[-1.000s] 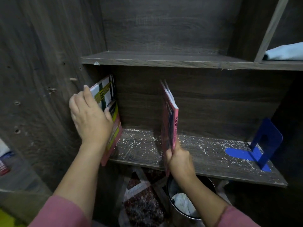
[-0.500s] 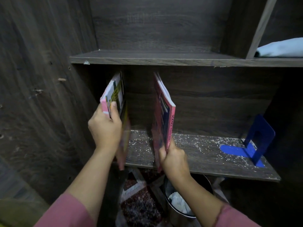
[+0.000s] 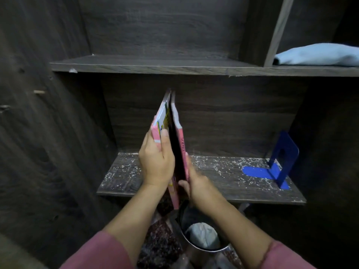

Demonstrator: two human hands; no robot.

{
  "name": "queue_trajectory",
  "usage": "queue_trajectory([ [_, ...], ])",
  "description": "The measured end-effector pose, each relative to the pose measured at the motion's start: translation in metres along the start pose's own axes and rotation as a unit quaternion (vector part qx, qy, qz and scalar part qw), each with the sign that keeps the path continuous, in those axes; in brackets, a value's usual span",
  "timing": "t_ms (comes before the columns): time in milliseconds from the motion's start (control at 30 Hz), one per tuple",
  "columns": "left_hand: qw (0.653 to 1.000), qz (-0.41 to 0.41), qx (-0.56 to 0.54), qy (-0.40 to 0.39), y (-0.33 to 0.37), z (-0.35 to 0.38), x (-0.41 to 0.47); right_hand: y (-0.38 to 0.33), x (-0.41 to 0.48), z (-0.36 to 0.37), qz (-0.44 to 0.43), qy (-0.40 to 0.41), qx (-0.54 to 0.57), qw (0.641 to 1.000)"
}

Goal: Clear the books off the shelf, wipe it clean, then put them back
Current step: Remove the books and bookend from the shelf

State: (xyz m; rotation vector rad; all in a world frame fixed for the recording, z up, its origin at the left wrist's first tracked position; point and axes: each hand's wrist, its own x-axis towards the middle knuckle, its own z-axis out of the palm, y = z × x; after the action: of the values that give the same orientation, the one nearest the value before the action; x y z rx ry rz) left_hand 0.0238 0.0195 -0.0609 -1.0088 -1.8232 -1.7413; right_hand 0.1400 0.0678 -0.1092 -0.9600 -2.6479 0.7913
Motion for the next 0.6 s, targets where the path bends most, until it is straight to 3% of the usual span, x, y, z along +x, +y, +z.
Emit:
queue_trajectory([
  [133,0.994,0.004,-0.07,-0.083,-0.005,-0.002,-0.01,0.012,-0.013,-0.006,-0.04,-0.108,0.05,0.992],
  [200,0.988,-0.057,-0.06,-0.13,-0.008,-0.001,-0.019,0.017,-0.013,-0.008,-0.042,-0.11,0.065,0.991],
  [300,0.967,-0.182,0.043,-0.171,-0.014,0.009,-0.037,0.024,-0.012,-0.008,-0.035,-0.111,0.102,0.988],
  [400,0.961,-0.238,0.048,-0.132,-0.016,0.017,-0.045,0.031,-0.013,-0.01,-0.032,-0.111,0.057,0.992],
  [500,0.975,-0.17,0.052,-0.13,-0.011,0.015,-0.04,0.029,-0.018,-0.022,-0.019,-0.047,0.009,0.999],
  [600,0.982,-0.054,0.088,-0.159,0.003,0.008,-0.034,0.022,-0.033,-0.052,-0.026,0.102,0.035,0.994],
])
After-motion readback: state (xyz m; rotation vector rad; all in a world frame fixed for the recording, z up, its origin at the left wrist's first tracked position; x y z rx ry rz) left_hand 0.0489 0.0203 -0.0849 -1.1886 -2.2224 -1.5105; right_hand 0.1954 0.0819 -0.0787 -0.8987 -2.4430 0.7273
